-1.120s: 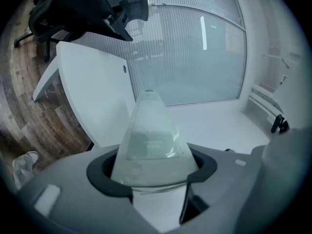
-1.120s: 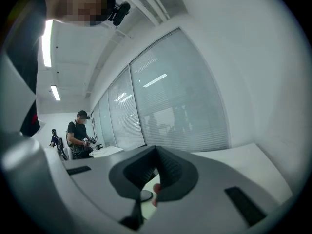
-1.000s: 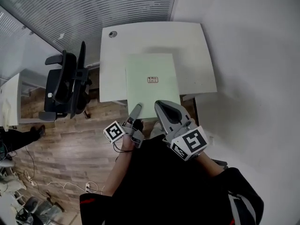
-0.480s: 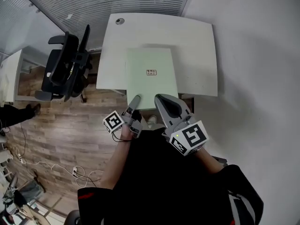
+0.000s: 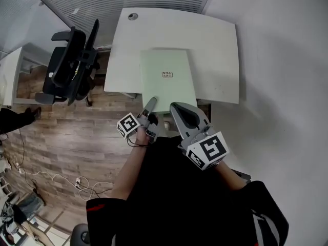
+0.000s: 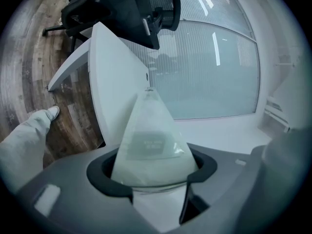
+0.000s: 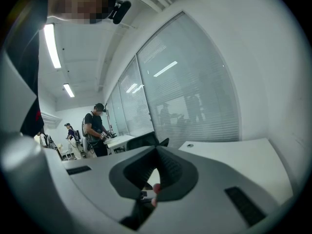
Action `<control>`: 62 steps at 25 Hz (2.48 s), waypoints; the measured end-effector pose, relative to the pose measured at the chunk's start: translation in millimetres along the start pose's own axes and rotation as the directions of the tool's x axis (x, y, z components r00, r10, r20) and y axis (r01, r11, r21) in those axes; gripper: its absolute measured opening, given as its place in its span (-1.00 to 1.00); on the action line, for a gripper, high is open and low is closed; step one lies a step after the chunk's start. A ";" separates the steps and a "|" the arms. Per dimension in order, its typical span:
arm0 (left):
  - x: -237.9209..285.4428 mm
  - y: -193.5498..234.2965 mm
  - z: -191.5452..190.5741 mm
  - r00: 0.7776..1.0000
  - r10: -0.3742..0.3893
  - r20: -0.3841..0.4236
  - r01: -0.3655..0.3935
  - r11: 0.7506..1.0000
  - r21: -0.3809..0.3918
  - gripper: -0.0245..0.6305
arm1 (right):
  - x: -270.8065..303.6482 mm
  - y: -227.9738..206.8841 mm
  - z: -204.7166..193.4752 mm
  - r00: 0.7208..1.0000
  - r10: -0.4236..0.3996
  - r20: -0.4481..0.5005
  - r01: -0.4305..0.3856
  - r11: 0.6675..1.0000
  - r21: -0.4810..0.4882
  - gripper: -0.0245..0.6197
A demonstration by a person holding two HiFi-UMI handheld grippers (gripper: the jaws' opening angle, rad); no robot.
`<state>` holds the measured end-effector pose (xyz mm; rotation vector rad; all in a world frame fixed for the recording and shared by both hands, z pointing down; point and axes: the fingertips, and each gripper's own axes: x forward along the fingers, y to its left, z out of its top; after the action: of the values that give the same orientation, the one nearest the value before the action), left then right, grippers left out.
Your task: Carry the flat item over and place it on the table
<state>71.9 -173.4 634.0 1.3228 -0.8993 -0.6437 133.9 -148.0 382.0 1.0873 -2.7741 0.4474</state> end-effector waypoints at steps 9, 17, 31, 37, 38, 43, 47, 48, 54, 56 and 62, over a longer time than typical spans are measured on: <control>10.2 20.6 -0.3 1.000 -0.003 0.020 0.004 0.999 -0.050 -0.06 | 1.2 -5.5 -15.9 0.999 -0.008 -0.047 0.010 0.999 0.032 -0.92; 17.2 30.1 -0.2 0.999 0.051 -0.005 -0.051 0.999 0.002 -0.06 | 6.2 -6.4 -18.3 0.998 -0.008 -0.069 0.010 1.000 0.023 -0.92; 34.9 73.4 -7.6 0.966 0.249 -0.068 -0.245 0.968 0.061 0.15 | 16.8 -25.6 -26.9 0.994 -0.056 -0.093 0.061 0.997 0.057 -0.92; 35.4 84.4 -4.5 0.946 0.318 -0.068 -0.314 0.948 0.059 0.24 | 21.5 -31.8 -24.4 0.993 -0.067 -0.094 0.074 0.995 0.068 -0.92; 35.7 86.0 -3.3 0.941 0.331 -0.069 -0.327 0.943 0.063 0.25 | 23.3 -32.3 -24.8 0.993 -0.067 -0.094 0.073 0.995 0.072 -0.92; 34.4 99.1 4.7 0.905 0.419 -0.067 -0.412 0.906 0.101 0.33 | 31.7 -37.1 -27.2 0.992 -0.071 -0.101 0.079 0.993 0.082 -0.92; 38.1 98.0 11.9 0.884 0.463 -0.069 -0.446 0.877 0.178 0.34 | 39.8 -42.9 -25.4 0.991 -0.070 -0.113 0.080 0.993 0.082 -0.92; 39.9 96.9 14.0 0.878 0.475 -0.067 -0.454 0.867 0.205 0.34 | 42.0 -44.6 -25.1 0.991 -0.070 -0.114 0.080 0.993 0.083 -0.92; 46.4 82.5 30.7 0.821 0.570 0.015 -0.512 0.726 0.458 0.35 | 51.6 -52.4 -22.9 0.990 -0.082 -0.112 0.093 0.990 0.101 -0.92; 48.1 77.2 34.1 0.798 0.599 0.059 -0.532 0.656 0.536 0.35 | 53.2 -55.4 -23.1 0.990 -0.088 -0.110 0.100 0.989 0.108 -0.92; 55.6 70.0 37.6 0.762 0.633 0.137 -0.532 0.491 0.689 0.34 | 55.6 -65.0 -20.4 0.989 -0.105 -0.102 0.116 0.987 0.113 -0.92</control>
<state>62.9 -228.4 713.4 1.5468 -1.4739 0.4018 137.6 -222.5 428.5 1.2045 -2.6181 0.6401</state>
